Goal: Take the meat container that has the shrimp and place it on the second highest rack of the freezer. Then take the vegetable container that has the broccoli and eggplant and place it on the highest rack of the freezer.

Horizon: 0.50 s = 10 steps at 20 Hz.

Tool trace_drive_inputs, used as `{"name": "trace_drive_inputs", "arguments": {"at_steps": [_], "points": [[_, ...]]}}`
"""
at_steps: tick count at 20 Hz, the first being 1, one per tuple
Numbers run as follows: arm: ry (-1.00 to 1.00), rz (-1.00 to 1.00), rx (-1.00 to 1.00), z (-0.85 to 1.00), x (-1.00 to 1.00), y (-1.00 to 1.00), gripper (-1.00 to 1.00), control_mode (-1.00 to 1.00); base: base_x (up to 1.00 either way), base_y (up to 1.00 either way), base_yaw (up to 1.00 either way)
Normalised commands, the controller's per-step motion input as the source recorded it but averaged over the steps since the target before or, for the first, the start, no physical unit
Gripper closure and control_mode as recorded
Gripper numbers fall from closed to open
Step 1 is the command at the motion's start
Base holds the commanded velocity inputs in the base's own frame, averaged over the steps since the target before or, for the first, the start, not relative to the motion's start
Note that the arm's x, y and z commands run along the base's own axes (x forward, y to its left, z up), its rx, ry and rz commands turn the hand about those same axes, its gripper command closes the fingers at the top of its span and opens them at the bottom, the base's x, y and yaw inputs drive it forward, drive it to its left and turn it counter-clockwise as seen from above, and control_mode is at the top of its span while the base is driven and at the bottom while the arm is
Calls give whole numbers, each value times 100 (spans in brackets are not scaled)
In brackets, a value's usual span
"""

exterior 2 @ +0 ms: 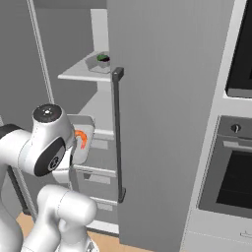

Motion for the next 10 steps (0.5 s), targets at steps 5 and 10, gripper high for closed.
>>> {"name": "trace_drive_inputs", "arguments": {"at_steps": [5,10], "points": [[0,0,0,0,0,0,100,100,27,-6,-1],[0,0,0,0,0,0,100,100,37,3,0]]}}
